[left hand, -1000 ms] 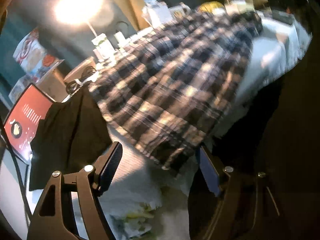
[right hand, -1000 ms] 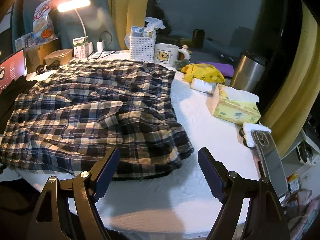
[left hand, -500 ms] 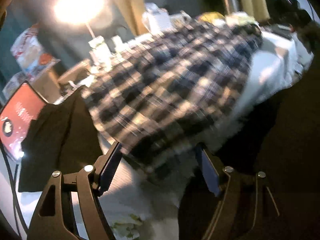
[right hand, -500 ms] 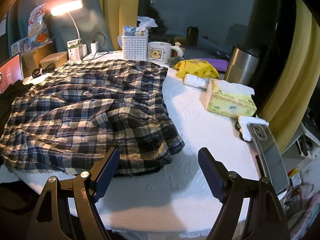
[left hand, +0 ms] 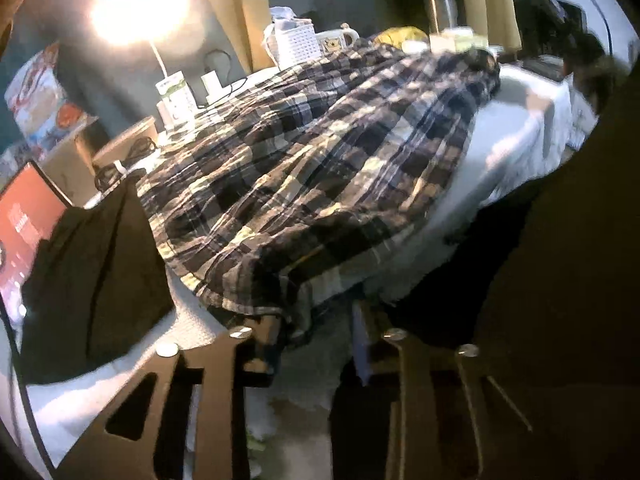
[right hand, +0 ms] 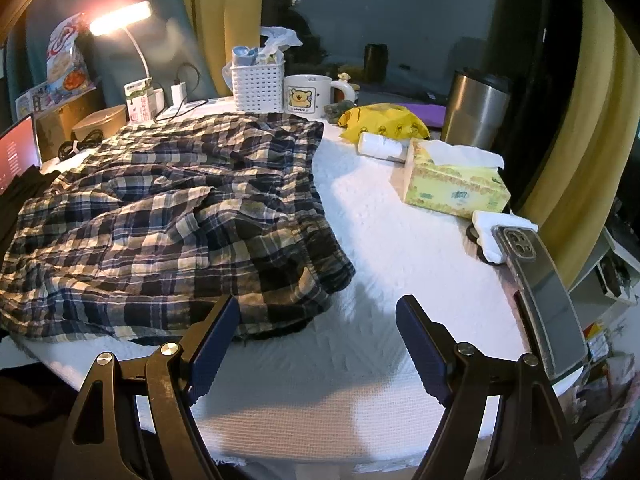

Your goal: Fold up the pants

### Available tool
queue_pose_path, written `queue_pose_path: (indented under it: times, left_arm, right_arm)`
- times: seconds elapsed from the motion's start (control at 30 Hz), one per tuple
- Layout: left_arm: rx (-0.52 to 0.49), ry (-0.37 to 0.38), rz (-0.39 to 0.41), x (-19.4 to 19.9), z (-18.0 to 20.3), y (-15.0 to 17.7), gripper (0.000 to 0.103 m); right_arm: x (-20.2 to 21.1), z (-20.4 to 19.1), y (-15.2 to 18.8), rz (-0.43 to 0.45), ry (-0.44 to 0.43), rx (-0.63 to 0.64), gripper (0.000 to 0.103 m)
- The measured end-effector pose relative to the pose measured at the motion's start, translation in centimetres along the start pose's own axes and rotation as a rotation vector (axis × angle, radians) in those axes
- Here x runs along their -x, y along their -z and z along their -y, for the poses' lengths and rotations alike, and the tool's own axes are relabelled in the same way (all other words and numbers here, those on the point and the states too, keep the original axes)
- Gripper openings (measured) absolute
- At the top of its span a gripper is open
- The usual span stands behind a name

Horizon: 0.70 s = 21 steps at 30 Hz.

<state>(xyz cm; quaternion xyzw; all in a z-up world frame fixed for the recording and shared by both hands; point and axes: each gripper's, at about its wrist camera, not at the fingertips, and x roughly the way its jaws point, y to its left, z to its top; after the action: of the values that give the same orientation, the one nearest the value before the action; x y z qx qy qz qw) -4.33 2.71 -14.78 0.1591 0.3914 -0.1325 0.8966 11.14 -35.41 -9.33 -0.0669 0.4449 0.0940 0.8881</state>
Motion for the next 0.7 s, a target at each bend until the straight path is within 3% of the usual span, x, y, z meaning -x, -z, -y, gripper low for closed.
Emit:
queue_pose_path:
  times: [0.13,0.2,0.27,0.33,0.43,0.7]
  left_arm:
    - [0.094,0.078,0.069,1.2,-1.3,-0.6,0.022]
    - [0.118,0.093,0.082,1.1,-1.5,-0.9,0.017]
    - [0.153,0.095,0.096,0.8,-2.0,-1.1,0.004]
    - [0.244,0.091,0.129,0.7,-3.2,-1.0,0.003]
    - [0.335,0.109,0.165,1.1,-4.5,-1.3,0.003]
    - [0.401,0.101,0.268,3.9,-6.0,-2.9,0.003]
  right_arm:
    - [-0.5,1.0,0.6,-0.022,0.025,-0.019,0.082]
    - [-0.6,1.3,0.8,-0.025,0.039,-0.018,0.082]
    - [-0.8,1.7,1.1,-0.026,0.056,-0.001,0.082]
    - [-0.9,1.9,1.3,-0.023,0.063,0.021,0.082]
    - [-1.5,1.6,1.5,-0.028,0.089,0.106,0.082]
    - [-3.3,-2.0,1.0,0.037,0.093,0.375,0.082]
